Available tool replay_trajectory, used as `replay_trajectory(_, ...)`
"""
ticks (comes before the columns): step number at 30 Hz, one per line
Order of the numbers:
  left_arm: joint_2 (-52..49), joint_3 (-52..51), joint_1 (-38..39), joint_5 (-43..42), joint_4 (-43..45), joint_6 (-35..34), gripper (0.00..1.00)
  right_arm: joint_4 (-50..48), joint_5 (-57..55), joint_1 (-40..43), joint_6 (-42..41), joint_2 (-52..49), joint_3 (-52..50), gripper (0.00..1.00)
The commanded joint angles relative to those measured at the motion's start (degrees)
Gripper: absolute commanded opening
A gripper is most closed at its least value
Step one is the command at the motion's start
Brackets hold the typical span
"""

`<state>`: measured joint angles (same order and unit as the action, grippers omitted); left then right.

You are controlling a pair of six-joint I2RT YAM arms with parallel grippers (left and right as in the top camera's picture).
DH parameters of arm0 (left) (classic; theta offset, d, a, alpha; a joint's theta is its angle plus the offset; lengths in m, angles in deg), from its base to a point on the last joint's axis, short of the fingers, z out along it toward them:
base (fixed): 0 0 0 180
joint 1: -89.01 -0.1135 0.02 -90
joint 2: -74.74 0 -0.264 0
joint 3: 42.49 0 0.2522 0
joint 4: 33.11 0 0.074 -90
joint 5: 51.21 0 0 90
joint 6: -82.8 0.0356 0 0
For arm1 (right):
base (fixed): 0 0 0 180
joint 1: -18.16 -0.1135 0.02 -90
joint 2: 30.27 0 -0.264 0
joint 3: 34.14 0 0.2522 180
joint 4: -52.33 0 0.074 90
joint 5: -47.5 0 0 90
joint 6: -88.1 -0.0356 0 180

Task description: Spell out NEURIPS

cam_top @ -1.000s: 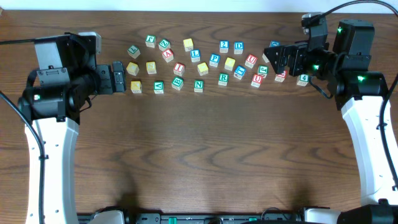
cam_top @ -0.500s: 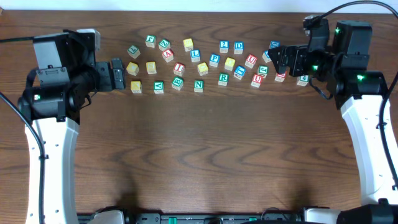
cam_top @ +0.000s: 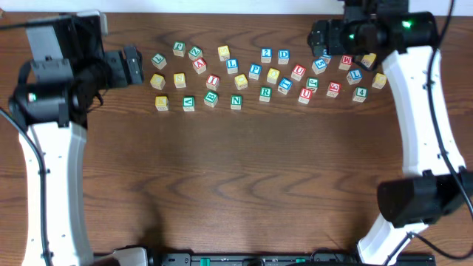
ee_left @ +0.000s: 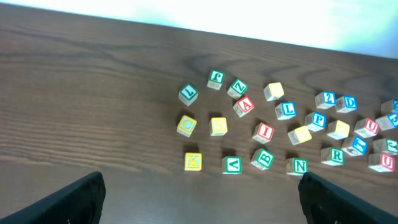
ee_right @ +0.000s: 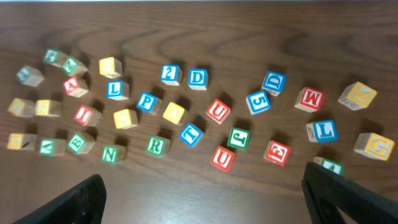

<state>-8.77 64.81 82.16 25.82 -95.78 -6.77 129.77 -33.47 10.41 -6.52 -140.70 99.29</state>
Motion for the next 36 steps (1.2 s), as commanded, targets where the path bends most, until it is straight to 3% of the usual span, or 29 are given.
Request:
replay_trajectory(1, -3.72, 3.37, 0.17, 0.79, -1.22, -1.18, 0.98, 0.63, -1.53, -1.16, -1.16, -2.91, 1.64, 0.97)
replay_trajectory(12, -8.02, 3.34, 0.17, 0.76, -1.25, -1.14, 0.98, -0.79, -1.33, -3.13, -1.77, -6.99, 1.38, 0.99)
replay_trajectory(16, -8.02, 3.3, 0.17, 0.79, -1.22, -1.14, 0.98, -1.77, -1.38, -3.67, -2.12, -7.02, 1.33, 0.96)
replay_trajectory(29, -8.26, 2.32, 0.17, 0.76, -1.2, -1.16, 0.98, 0.33, -8.17, -3.72, -16.11, -7.02, -1.68, 0.88)
replay_trajectory(36, -8.26, 2.32, 0.17, 0.74, -1.27, -1.18, 0.98, 0.39, -8.7, -3.72, -17.27, -7.02, -5.9, 0.88)
